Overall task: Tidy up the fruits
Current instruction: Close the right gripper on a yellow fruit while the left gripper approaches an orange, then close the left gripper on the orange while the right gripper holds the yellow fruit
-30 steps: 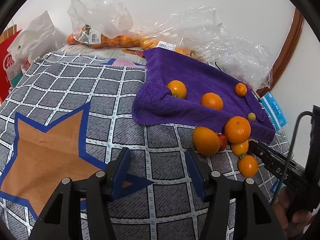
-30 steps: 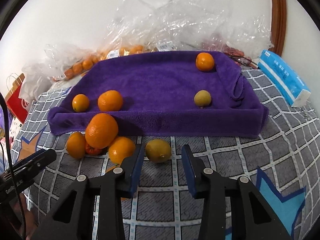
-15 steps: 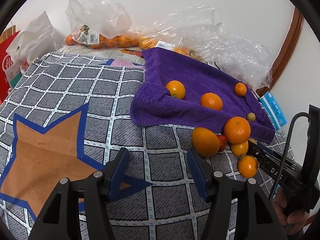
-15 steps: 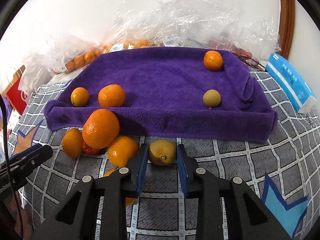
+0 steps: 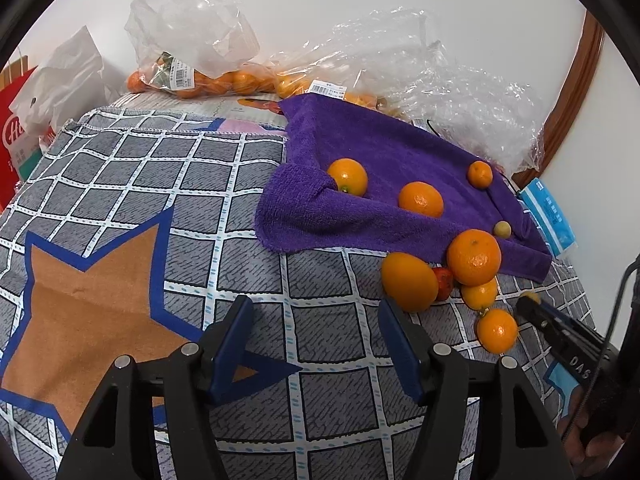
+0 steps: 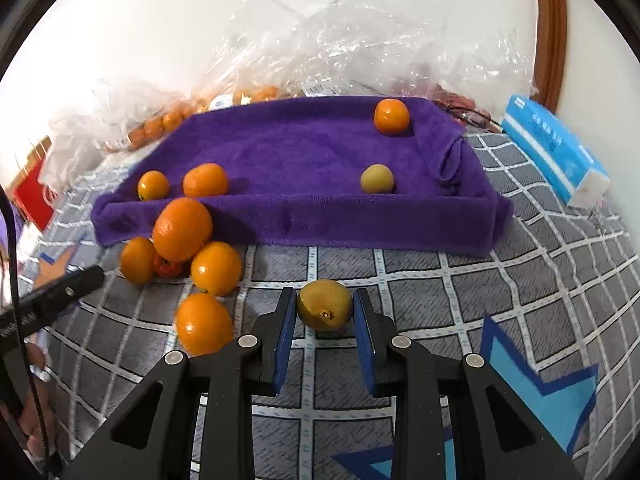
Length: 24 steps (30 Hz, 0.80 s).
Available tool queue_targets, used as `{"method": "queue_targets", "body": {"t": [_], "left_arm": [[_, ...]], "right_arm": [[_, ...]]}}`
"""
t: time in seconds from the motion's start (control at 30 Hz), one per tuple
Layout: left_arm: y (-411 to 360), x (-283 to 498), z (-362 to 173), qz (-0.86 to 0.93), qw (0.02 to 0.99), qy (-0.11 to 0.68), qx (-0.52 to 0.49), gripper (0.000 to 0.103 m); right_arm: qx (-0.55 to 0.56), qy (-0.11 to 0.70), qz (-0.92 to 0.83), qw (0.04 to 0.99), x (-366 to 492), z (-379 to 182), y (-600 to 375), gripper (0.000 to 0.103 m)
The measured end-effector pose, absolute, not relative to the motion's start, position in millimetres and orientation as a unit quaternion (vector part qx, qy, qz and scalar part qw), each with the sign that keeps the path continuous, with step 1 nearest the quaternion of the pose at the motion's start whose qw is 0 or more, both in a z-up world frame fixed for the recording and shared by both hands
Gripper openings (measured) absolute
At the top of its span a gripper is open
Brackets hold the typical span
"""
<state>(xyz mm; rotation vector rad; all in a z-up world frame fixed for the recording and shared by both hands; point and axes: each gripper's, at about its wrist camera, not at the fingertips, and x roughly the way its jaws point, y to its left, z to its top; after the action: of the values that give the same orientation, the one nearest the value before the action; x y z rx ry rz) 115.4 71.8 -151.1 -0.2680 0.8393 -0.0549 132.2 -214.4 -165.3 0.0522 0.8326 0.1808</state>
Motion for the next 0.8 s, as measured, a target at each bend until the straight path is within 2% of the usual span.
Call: {"method": "queue_targets", "body": {"t": [0.4,0.8], "left_arm": [[75.1,113.0,-151.2,-0.032,0.904,0.401,-0.143,0.063],[81.8,111.6,-150.9,-0.038,0.902,0.396,-0.166,0.063]], "right_arm": [[0.009,0.405,0.096,0.909,126.8,-164.5,-202.5,0.029],[0.042,0.393,0.093,0.914,122.0,-161.0,-217.3,0.029]]}}
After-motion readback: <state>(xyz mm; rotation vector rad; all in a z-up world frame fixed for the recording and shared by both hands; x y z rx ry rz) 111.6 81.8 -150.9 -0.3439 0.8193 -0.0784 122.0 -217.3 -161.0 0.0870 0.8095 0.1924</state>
